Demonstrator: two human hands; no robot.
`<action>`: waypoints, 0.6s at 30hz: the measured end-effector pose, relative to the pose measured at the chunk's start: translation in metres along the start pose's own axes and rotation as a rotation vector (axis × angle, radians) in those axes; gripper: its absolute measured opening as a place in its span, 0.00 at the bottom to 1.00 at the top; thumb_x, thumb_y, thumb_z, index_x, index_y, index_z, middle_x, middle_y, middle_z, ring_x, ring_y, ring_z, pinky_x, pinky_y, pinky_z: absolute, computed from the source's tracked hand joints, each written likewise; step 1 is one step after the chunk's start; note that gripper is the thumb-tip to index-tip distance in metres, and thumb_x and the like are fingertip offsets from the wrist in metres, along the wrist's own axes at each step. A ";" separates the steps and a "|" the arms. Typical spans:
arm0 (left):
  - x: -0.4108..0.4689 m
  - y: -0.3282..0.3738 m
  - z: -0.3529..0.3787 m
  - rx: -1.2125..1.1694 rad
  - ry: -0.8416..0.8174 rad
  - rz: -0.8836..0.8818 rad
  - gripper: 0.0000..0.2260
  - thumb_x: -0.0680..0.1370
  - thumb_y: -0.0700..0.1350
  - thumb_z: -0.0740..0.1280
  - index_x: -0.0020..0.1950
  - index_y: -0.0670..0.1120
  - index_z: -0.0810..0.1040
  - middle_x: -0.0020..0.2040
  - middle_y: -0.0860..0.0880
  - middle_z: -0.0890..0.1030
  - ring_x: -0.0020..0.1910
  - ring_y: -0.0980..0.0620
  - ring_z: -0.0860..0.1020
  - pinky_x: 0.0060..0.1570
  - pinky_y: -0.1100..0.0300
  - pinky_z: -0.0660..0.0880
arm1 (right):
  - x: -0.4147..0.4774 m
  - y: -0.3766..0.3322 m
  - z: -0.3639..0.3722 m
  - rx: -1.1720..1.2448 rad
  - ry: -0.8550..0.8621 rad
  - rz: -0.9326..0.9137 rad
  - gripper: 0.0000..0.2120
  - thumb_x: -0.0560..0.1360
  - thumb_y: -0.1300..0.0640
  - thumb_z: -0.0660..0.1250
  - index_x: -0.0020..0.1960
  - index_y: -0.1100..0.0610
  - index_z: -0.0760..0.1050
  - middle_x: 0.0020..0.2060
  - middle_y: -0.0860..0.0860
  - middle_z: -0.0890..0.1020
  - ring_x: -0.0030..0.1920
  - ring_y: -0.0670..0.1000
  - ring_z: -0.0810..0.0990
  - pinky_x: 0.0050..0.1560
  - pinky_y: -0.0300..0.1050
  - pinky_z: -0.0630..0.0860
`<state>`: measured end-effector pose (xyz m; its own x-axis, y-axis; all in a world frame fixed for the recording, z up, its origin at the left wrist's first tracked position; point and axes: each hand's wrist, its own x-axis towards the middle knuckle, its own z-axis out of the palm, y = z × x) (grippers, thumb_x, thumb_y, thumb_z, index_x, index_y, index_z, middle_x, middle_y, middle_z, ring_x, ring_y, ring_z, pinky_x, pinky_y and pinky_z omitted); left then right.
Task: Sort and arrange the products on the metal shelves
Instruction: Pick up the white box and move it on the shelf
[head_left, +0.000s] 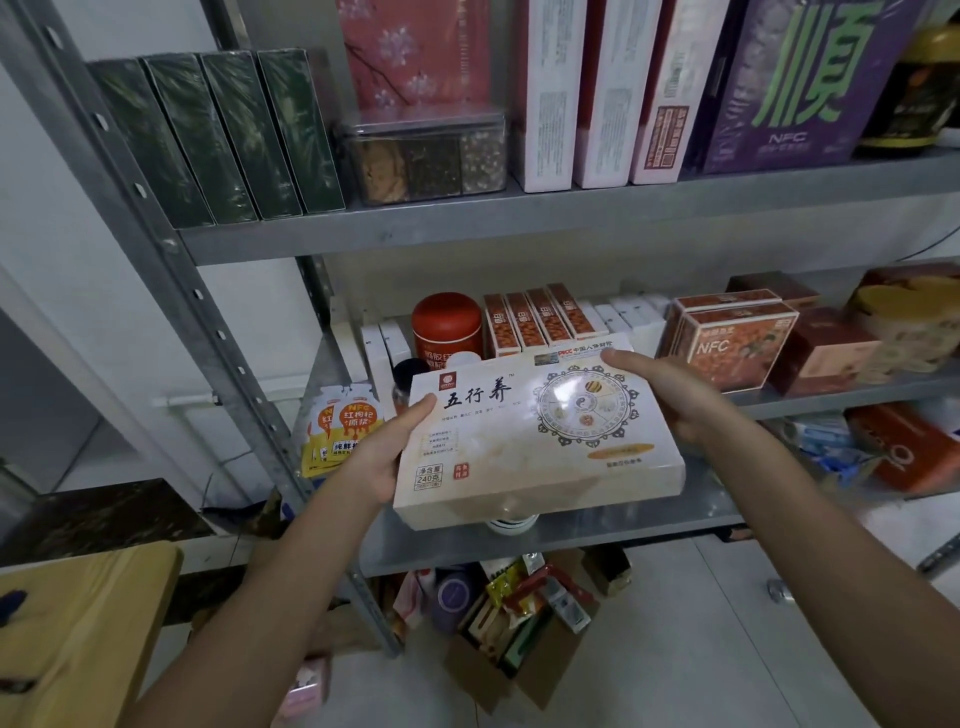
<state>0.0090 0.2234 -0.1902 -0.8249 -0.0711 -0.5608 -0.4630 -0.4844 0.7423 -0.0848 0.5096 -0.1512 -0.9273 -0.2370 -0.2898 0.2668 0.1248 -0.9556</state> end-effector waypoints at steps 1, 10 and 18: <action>0.001 0.000 -0.001 0.021 0.011 0.000 0.15 0.77 0.51 0.68 0.61 0.45 0.79 0.53 0.41 0.84 0.42 0.43 0.85 0.37 0.48 0.82 | -0.002 -0.003 0.002 -0.033 0.001 -0.025 0.16 0.72 0.49 0.74 0.52 0.62 0.81 0.44 0.58 0.86 0.47 0.60 0.85 0.58 0.62 0.78; 0.007 -0.003 -0.004 0.126 0.036 0.099 0.14 0.79 0.49 0.66 0.60 0.43 0.77 0.45 0.43 0.84 0.45 0.44 0.81 0.43 0.48 0.78 | -0.036 -0.053 0.024 -0.475 0.058 -0.434 0.14 0.67 0.41 0.75 0.43 0.46 0.74 0.33 0.47 0.84 0.32 0.43 0.84 0.34 0.44 0.82; -0.016 0.017 0.005 0.160 -0.122 0.277 0.27 0.73 0.64 0.63 0.64 0.49 0.77 0.57 0.41 0.83 0.57 0.40 0.81 0.46 0.39 0.80 | -0.068 -0.074 0.012 -0.574 -0.062 -0.657 0.21 0.64 0.44 0.77 0.52 0.36 0.70 0.39 0.28 0.79 0.42 0.30 0.79 0.33 0.28 0.75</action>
<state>0.0129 0.2204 -0.1673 -0.9546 -0.0717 -0.2890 -0.2528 -0.3176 0.9139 -0.0379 0.5045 -0.0610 -0.8267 -0.4811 0.2918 -0.5054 0.4070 -0.7609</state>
